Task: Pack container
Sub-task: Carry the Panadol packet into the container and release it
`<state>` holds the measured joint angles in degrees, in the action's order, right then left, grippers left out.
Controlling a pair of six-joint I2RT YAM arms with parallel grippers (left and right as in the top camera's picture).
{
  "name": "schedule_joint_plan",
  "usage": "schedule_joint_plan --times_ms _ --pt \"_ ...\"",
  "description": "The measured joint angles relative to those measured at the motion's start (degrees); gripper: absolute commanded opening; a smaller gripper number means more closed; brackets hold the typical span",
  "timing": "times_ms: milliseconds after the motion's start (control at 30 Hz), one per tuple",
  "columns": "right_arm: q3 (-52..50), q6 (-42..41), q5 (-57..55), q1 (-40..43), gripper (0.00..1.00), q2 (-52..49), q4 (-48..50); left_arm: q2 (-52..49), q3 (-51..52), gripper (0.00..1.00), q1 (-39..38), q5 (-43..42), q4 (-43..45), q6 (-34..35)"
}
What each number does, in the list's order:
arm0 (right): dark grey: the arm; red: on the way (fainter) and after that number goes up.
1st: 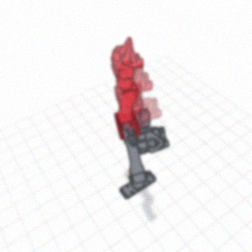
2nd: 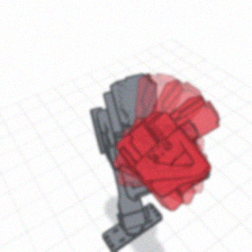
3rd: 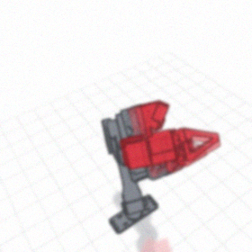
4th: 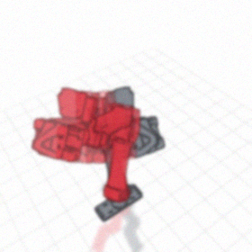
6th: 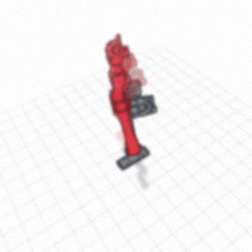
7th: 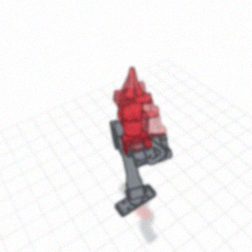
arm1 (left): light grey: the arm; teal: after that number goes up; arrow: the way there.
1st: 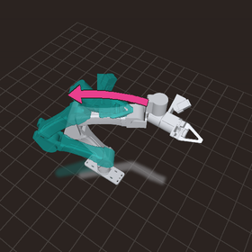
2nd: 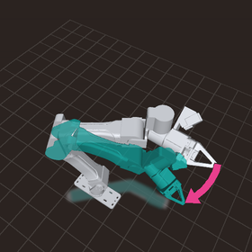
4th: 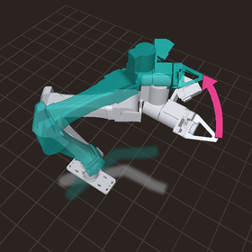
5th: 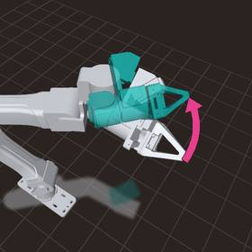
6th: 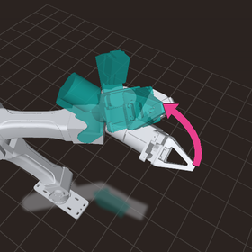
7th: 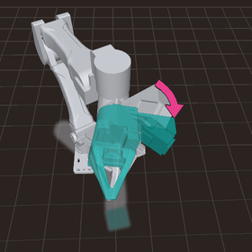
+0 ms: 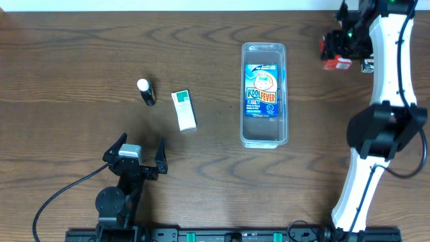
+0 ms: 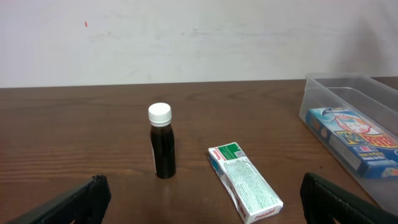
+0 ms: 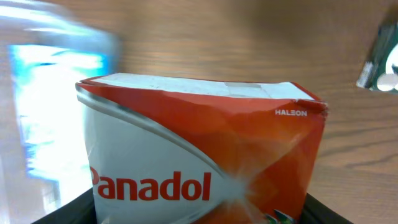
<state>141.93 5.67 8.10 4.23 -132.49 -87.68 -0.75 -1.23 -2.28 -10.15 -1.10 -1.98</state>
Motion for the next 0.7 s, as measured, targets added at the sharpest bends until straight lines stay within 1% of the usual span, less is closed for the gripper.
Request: schedule_joint_plan --times_ms 200,300,400,700 --pt "1.4 -3.2 1.6 -8.9 0.66 7.3 -1.5 0.0 0.0 0.98 0.0 0.0 0.0 0.0" --pt "1.5 -5.9 2.4 -13.1 0.66 7.8 -1.2 0.0 0.0 0.98 0.0 0.0 0.0 0.0" --pt "0.5 -9.2 2.1 -16.3 0.66 7.2 1.4 0.0 0.0 0.98 0.0 0.0 0.0 0.0" --pt "-10.1 -20.2 -5.0 -22.6 0.67 6.3 10.5 0.0 0.0 0.98 0.0 0.0 0.0 0.0"
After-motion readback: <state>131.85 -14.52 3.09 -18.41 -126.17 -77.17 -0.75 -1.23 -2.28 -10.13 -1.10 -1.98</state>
